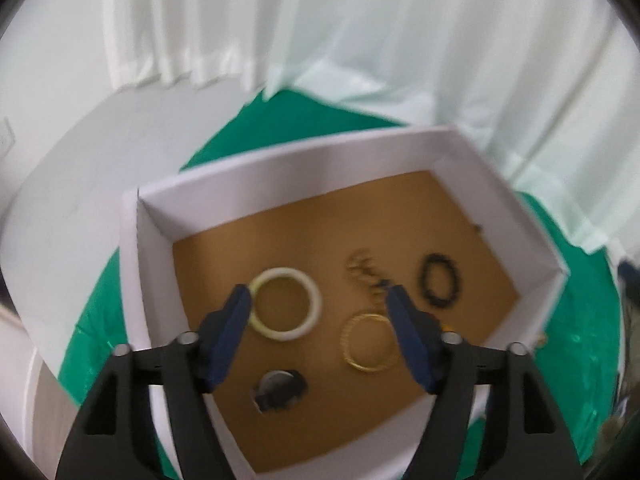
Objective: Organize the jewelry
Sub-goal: 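Withdraw both tools back over the pearl necklace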
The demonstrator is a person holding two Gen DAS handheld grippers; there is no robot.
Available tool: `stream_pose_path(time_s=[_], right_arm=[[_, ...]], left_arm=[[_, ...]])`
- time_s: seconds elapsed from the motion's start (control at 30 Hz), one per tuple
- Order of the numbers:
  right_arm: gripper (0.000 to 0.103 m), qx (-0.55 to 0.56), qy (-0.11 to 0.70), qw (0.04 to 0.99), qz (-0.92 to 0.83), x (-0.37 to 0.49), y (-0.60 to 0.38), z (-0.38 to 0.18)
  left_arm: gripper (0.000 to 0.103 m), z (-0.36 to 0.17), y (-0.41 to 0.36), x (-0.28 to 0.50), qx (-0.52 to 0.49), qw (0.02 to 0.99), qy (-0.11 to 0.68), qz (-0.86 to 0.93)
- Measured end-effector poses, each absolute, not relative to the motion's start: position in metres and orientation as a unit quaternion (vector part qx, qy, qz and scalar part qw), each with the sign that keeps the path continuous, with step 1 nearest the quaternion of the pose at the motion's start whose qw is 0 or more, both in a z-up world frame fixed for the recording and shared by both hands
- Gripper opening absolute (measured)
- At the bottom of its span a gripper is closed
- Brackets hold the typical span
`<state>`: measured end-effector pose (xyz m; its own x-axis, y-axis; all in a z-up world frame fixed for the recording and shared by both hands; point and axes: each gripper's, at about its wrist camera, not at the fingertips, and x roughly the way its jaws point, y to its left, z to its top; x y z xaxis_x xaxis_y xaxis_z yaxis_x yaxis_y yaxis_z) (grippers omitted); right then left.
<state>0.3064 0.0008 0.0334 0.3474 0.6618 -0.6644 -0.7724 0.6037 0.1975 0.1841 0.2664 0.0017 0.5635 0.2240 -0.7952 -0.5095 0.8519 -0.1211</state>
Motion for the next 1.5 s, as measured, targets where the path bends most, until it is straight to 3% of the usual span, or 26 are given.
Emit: stream_pose_path(time_s=[0.13, 0.27, 0.63, 0.8, 1.37, 1.5], right_arm=[[0.063, -0.074, 0.324, 0.860, 0.387, 0.299, -0.063, 0.058], [0.063, -0.065, 0.336, 0.875, 0.342, 0.292, -0.112, 0.041], [0.063, -0.046, 0.459, 0.848, 0.259, 0.250, -0.198, -0.102], [0.063, -0.038, 0.482, 0.836, 0.260, 0.240, -0.210, -0.127], [0.063, -0.005, 0.486, 0.834, 0.263, 0.227, -0.221, -0.136], [0.063, -0.001, 0.491, 0.831, 0.261, 0.226, -0.223, -0.141]], left_arm=[[0.083, 0.025, 0.210, 0.164, -0.146, 0.894, 0.393, 0.157], [0.083, 0.018, 0.158, 0.156, -0.136, 0.899, 0.407, 0.088], [0.083, -0.085, 0.042, 0.154, -0.111, 0.845, 0.524, -0.004], [0.083, -0.098, 0.022, 0.161, -0.089, 0.840, 0.535, -0.004], [0.082, -0.121, 0.007, 0.206, -0.086, 0.840, 0.536, -0.005], [0.076, -0.137, 0.028, 0.221, -0.121, 0.831, 0.541, 0.041]])
